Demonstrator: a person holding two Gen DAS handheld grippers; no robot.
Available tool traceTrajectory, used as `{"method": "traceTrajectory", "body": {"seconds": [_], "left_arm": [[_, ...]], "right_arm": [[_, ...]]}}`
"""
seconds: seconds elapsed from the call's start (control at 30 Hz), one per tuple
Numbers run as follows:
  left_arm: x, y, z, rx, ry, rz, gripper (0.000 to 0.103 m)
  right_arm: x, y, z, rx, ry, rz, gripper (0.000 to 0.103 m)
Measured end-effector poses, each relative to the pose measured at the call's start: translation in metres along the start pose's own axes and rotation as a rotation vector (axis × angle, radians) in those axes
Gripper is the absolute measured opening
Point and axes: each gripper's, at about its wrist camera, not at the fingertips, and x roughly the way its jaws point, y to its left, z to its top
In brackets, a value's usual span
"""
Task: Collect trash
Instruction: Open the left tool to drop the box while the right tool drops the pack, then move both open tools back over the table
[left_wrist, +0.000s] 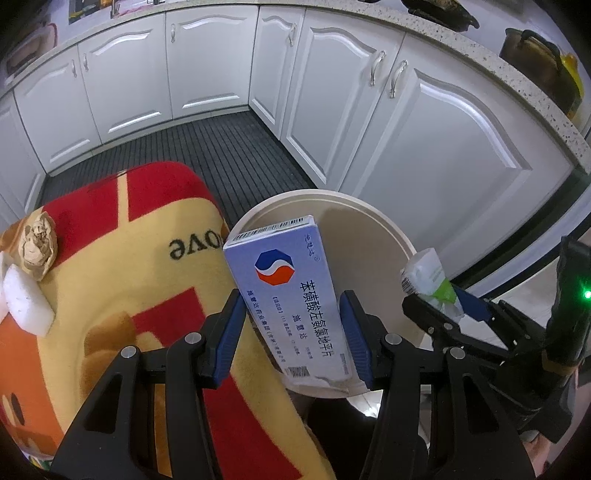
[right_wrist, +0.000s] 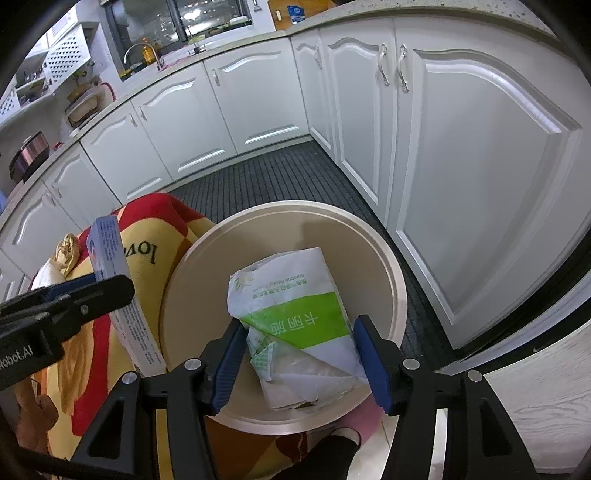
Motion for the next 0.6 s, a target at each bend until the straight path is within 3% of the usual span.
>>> {"method": "traceTrajectory", "body": {"seconds": [0.13, 0.6], "left_arm": [[-0.003, 0.002, -0.001, -0.013, -0.012, -0.015, 0.064], [-0.026, 0.014, -0.009, -0.059, -0.055, -0.002, 0.065]], "right_arm": [[0.001, -0.001, 0.002, 0.017, 0.007, 0.001, 0.073], [-0.01, 0.005, 0.0, 0.0, -0.012, 0.001, 0.074]]}}
